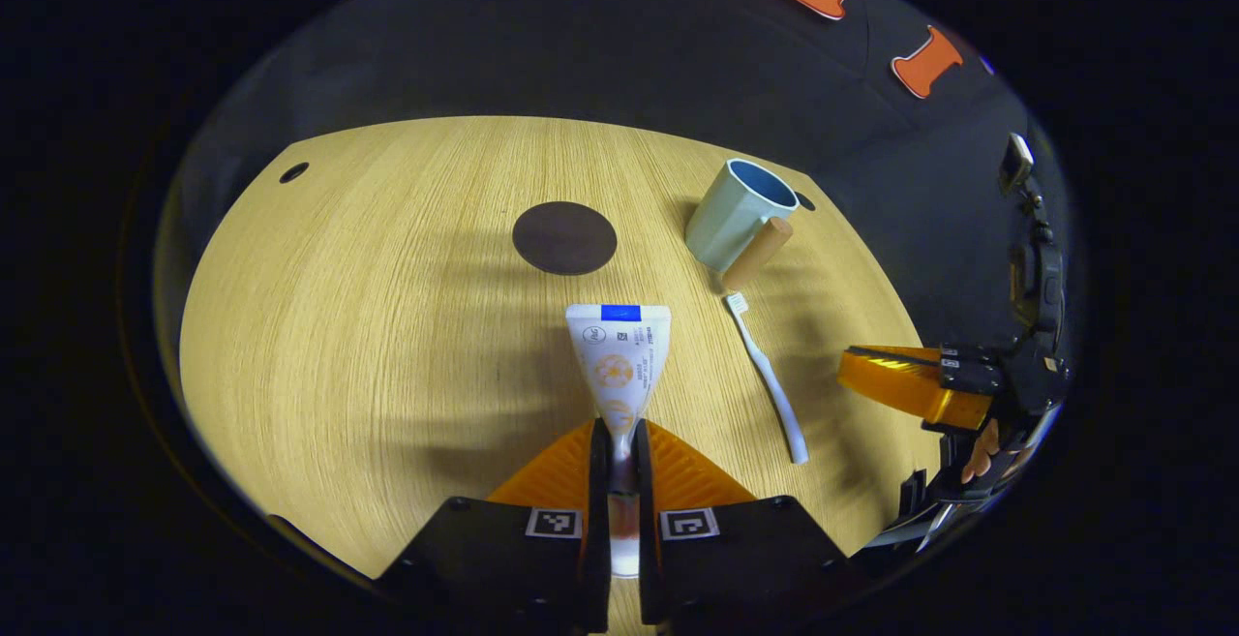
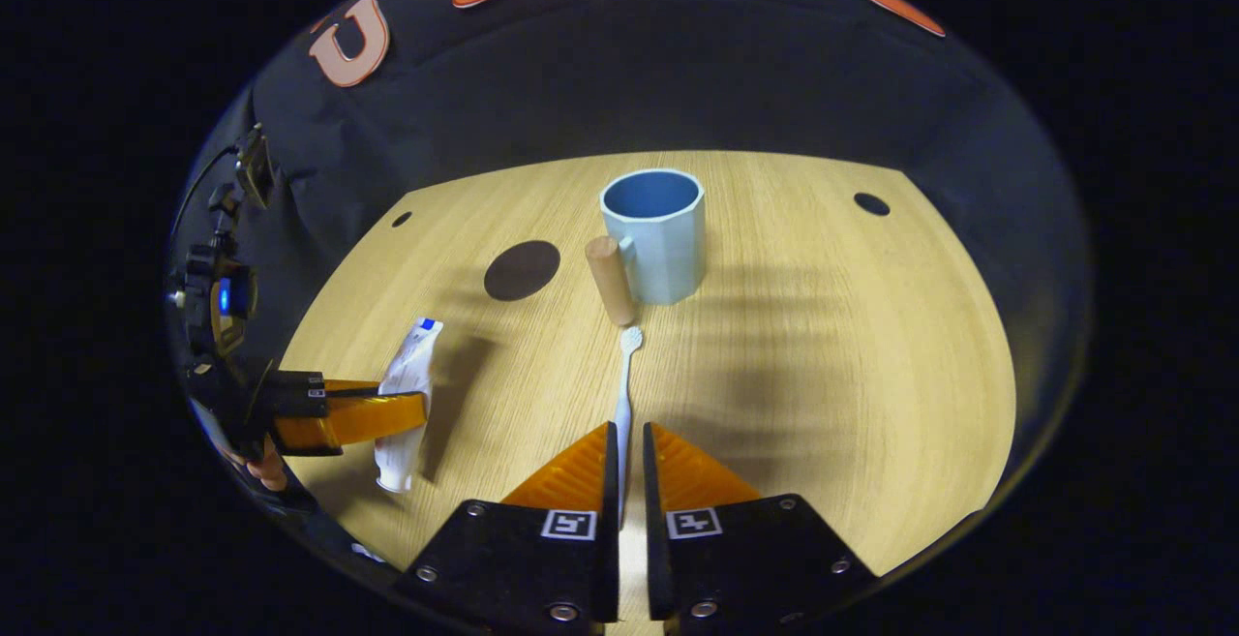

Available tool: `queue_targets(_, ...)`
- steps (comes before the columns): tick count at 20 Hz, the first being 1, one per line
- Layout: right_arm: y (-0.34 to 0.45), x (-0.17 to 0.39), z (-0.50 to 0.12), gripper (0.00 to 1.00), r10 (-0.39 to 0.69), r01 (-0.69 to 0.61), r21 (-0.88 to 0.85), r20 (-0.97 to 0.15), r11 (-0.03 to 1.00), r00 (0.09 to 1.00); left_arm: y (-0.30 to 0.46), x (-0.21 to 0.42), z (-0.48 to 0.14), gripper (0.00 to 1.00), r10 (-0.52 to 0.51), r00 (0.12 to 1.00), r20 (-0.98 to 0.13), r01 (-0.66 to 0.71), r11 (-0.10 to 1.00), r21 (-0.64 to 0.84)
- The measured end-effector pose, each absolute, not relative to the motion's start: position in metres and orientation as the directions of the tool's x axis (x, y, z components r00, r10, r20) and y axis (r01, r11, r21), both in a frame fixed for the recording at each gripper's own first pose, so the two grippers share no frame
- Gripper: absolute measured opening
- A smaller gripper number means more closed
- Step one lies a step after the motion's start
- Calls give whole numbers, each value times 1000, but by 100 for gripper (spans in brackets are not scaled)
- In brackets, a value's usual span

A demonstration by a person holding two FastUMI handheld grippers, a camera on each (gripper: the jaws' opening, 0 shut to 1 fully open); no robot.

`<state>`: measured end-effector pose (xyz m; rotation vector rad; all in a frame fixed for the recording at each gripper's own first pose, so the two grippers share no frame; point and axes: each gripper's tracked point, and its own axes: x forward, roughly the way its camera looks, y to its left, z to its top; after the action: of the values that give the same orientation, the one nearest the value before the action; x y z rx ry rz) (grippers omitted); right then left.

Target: Put the toothbrush and toothpaste on the desktop into the cup, then pick up the cup and place it on the coaster on the desktop.

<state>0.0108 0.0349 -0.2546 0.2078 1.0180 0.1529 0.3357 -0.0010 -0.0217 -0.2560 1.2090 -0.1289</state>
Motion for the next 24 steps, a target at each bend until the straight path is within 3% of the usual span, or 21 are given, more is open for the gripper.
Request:
queue_targets(6,59,14,-280,45,258,-60,259,-858,964,445,-3,335,-26,17,-223,351,-909,-44,966,-254)
queue_targets(7,62,15,-281,47,252,-69,248,-863,966,439,-2,334,-26,16,-223,351,-909,-47,966,-255)
queue_targets(8,65,17,-283,40,243,-76,234,-868,969,432,-2,334,-24,16,-225,350,-909,-50,965,-258)
queue_targets(11,74,19,-291,40,223,-92,203,-887,975,404,-1,333,-25,16,-225,350,-909,-60,963,-261)
queue_targets(12,76,19,-297,49,211,-96,188,-895,977,394,0,333,-24,16,-223,351,-910,-63,963,-261)
queue_targets(16,79,21,-311,44,171,-100,143,-910,985,379,-1,333,-24,16,-211,358,-910,-77,964,-254)
queue_targets(17,76,19,-313,33,149,-108,116,-916,987,373,0,332,-23,16,-207,358,-910,-84,964,-252)
queue_targets(19,68,21,-309,23,104,-124,58,-912,991,397,-1,331,-23,16,-204,354,-913,-94,963,-252)
queue_targets(20,69,20,-309,10,104,-132,56,-913,990,394,-2,331,-23,16,-206,352,-913,-96,962,-254)
queue_targets(24,82,14,-309,5,186,-123,150,-910,981,371,1,330,-18,16,-214,359,-909,-93,960,-263)
